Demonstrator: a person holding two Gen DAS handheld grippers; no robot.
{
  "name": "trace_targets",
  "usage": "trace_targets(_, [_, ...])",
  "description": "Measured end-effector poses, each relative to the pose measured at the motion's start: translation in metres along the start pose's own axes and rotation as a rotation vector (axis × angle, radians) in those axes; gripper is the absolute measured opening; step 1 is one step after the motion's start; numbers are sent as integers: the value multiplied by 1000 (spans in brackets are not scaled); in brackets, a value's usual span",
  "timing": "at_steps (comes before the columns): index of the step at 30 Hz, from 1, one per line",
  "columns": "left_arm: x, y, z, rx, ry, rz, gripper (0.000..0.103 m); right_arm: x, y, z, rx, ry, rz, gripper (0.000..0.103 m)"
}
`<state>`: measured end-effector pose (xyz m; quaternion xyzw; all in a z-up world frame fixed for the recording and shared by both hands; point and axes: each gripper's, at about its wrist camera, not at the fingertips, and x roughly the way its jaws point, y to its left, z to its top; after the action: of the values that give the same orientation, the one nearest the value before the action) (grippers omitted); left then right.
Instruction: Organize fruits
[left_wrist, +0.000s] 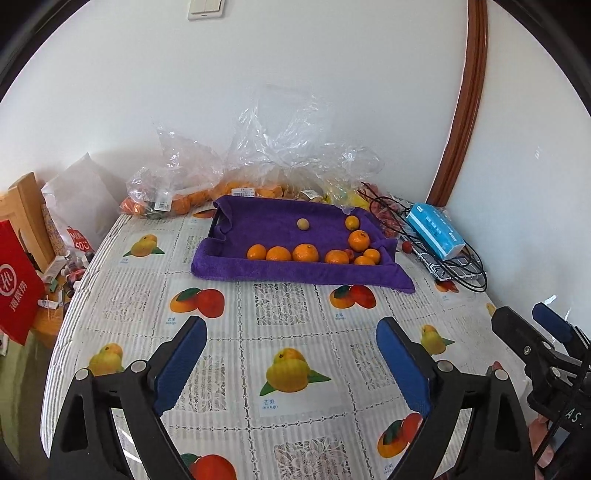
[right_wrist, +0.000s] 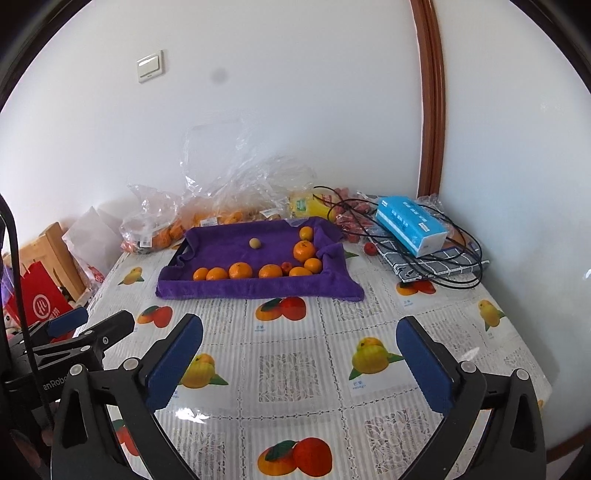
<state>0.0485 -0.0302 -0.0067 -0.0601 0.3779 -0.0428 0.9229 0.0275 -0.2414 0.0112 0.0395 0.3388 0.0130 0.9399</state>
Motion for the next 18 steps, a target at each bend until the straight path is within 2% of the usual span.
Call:
trace_targets(6, [-14,-1,-1,11,-18,14,95,-12,6,-2,-19,-12,8,103])
trace_targets(18, [-13,0,-4,13,-6,26,95,-9,6,-6,-14,3,7,103])
